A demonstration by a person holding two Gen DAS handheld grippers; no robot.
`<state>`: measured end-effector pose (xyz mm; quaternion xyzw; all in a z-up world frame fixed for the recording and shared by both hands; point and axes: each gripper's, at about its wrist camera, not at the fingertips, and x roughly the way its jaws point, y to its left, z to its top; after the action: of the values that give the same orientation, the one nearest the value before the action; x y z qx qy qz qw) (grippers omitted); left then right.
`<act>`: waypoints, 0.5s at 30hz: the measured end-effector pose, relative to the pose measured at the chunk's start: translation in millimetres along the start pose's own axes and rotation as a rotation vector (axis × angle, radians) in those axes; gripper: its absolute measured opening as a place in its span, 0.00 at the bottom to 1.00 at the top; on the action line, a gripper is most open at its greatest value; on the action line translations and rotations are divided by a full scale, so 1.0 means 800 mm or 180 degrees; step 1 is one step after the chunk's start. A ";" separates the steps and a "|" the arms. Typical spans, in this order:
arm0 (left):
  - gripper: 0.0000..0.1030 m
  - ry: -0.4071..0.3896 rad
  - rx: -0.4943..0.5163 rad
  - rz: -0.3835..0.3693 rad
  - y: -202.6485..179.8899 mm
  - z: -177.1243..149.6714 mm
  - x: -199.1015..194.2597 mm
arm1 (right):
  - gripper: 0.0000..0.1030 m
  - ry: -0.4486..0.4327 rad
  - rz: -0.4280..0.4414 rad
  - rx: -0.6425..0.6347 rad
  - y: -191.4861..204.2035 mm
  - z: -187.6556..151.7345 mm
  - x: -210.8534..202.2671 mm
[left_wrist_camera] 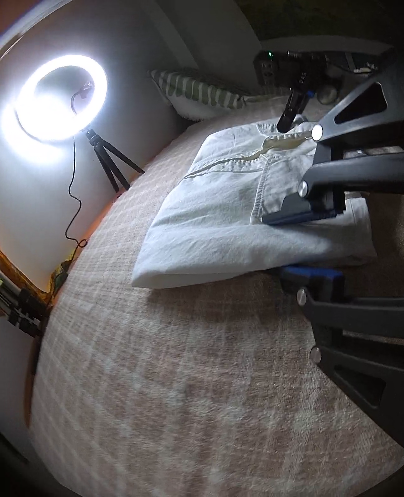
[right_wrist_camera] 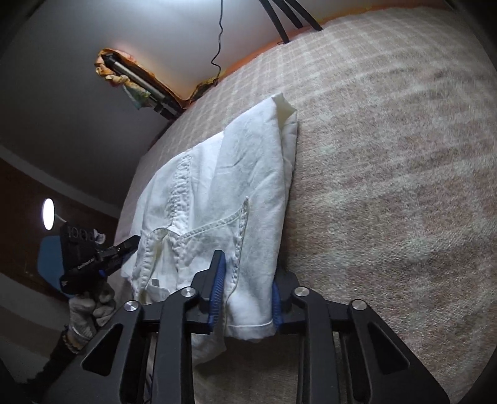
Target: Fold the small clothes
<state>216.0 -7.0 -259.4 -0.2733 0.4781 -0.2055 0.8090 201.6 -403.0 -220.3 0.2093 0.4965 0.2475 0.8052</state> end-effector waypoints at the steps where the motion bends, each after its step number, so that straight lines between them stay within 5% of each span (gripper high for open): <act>1: 0.15 -0.0022 0.0053 0.0033 -0.005 0.000 -0.001 | 0.14 -0.0010 -0.0059 -0.0041 0.005 0.001 -0.002; 15: 0.07 -0.0229 0.0920 0.0276 -0.112 -0.007 -0.026 | 0.10 -0.0211 -0.1085 -0.1066 0.112 0.002 -0.040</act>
<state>195.4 -65.0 -190.6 -0.1404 0.4257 -0.2271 0.8646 173.7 -352.2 -144.9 -0.0060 0.4500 0.1799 0.8747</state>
